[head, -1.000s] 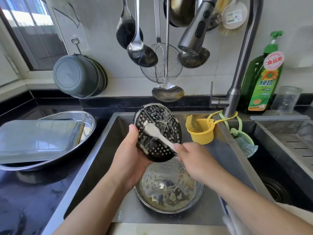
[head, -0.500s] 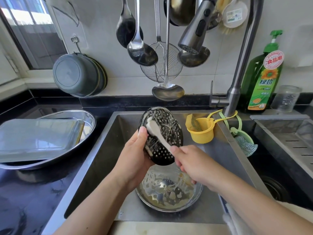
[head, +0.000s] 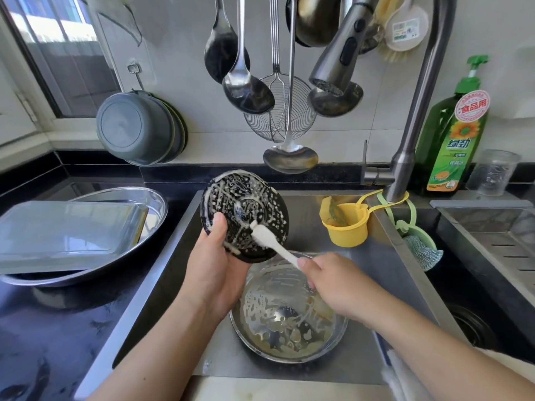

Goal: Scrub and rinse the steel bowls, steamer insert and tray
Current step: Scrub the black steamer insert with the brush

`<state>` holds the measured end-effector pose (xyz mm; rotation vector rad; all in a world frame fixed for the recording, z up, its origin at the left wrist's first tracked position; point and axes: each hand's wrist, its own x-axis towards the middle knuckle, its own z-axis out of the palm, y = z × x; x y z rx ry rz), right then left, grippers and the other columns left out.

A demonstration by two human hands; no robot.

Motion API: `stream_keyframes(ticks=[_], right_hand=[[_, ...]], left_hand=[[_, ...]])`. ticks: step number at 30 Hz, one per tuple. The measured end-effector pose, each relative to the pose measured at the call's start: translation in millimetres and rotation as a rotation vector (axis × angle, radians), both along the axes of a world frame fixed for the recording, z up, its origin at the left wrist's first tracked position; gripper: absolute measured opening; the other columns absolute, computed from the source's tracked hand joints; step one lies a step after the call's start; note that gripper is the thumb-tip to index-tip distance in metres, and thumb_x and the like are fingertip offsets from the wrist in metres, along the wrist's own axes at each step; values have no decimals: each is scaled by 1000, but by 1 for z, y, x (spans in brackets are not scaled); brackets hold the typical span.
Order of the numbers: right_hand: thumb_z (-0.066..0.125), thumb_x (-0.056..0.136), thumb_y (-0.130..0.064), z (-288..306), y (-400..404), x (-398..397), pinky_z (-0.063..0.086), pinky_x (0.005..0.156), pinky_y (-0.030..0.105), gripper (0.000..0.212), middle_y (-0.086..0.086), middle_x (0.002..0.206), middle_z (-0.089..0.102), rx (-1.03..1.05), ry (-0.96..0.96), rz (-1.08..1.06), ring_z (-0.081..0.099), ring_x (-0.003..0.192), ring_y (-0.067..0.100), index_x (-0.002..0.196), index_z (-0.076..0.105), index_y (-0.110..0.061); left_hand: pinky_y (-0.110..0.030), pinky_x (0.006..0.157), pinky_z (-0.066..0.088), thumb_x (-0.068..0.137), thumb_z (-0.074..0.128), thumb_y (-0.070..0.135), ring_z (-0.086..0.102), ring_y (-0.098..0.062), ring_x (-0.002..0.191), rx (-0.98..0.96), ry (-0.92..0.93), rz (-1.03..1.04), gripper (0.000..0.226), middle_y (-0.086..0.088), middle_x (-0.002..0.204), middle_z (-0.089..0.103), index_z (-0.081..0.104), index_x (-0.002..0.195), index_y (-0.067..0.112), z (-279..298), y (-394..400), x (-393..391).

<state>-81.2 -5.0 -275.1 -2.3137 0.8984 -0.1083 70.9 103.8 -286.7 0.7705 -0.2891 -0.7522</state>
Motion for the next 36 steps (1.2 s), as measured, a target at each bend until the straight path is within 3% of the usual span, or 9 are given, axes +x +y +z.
stream_keyframes(ticks=[3,9,13,16,20,25,29,33,36], right_hand=[[36,108,-45,-3,10,1,33,52,29,50,-3,57,47,29,9,88,43,51,12,67,50,-20],[38,107,-46,-1,-2,1,30,54,31,51,-5,50,42,71,-113,-14,40,51,14,65,49,-19],[40,106,-47,-5,10,0,32,51,28,50,-5,49,43,94,-71,76,39,44,8,65,50,-19],[38,106,-47,-6,16,2,32,52,31,49,-3,56,46,-9,-49,125,42,51,10,70,52,-17],[40,106,-47,-2,-1,-2,41,62,36,50,2,67,53,-101,-25,106,52,64,21,74,56,-12],[41,105,-48,0,-29,-14,37,60,34,52,9,76,64,-144,42,36,55,67,22,81,60,-7],[43,104,-50,-5,-5,-3,48,68,39,51,11,81,66,-151,-1,139,61,73,26,76,58,-10],[43,104,-50,-5,-17,-4,46,66,38,52,11,78,66,-159,9,77,60,72,24,76,59,-9],[41,105,-49,2,-35,-15,38,61,34,52,9,73,62,-151,52,-26,55,68,22,78,60,-9]], left_hand=[[-56,106,48,112,32,34,64,-34,127,14,-24,1,48,-17,139,65,49,149,8,2,1,-3],[-56,114,42,112,34,34,61,-33,131,46,-27,-51,49,-17,141,64,48,150,7,2,-1,-10],[-60,111,44,110,35,36,61,-37,130,-6,23,-42,50,-19,141,63,46,150,7,4,0,-6],[-59,105,52,110,36,36,62,-39,129,-25,45,-38,50,-19,142,63,45,151,8,4,1,-5],[-61,111,46,112,31,36,61,-39,130,-66,68,7,51,-18,144,61,42,153,9,2,2,0],[-57,110,46,114,27,35,64,-34,128,-75,77,57,50,-15,141,64,44,152,8,2,2,5],[-63,107,48,112,35,33,66,-38,124,-16,83,13,45,-17,138,66,47,150,11,1,1,-8],[-50,86,62,113,33,32,70,-32,117,-42,114,56,45,-16,134,68,48,148,8,10,4,-4],[-44,87,63,114,29,30,70,-28,119,-72,106,82,45,-15,134,69,47,148,6,13,5,0]])
